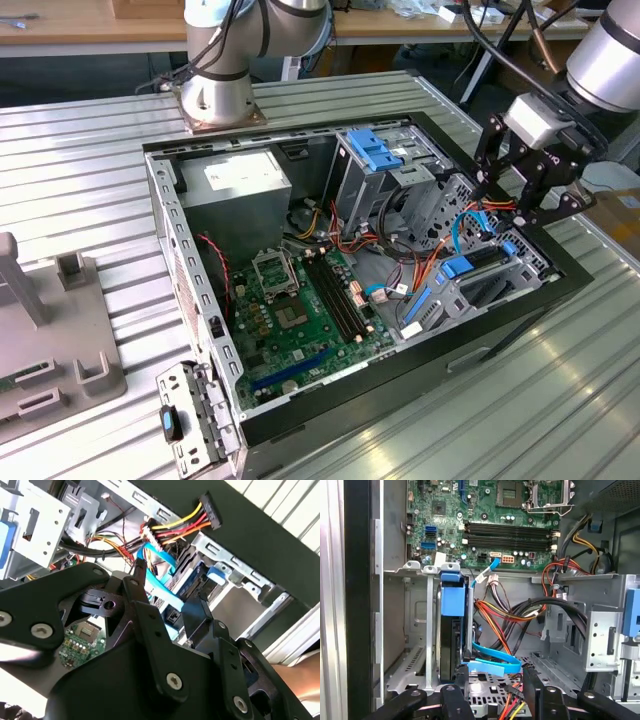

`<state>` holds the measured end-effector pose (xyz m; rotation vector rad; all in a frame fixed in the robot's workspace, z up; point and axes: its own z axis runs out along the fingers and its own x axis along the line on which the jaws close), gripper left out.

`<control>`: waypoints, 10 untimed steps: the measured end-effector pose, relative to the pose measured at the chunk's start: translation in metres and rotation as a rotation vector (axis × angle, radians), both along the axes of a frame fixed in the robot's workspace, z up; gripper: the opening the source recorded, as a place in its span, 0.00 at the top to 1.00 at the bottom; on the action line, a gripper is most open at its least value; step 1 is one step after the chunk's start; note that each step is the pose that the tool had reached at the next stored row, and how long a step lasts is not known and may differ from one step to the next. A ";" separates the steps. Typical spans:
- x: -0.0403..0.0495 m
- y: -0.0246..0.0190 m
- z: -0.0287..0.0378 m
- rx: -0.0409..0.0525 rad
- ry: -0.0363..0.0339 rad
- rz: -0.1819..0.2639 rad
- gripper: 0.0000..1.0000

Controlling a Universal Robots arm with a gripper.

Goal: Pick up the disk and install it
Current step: 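Insert the first disk wire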

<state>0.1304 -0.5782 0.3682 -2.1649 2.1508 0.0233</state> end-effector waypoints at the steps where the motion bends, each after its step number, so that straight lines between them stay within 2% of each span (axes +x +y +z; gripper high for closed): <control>1: 0.0015 0.0000 0.0000 0.0000 0.0000 0.006 0.45; 3: 0.0050 0.0000 0.0000 0.0000 0.0000 0.031 0.45; 5: 0.0143 0.0002 -0.0001 0.0001 0.0001 0.049 0.45; 9: 0.0146 0.0001 -0.0001 0.0000 0.0000 0.056 0.45; 10: 0.0147 0.0001 0.0000 -0.0002 0.0000 0.082 0.45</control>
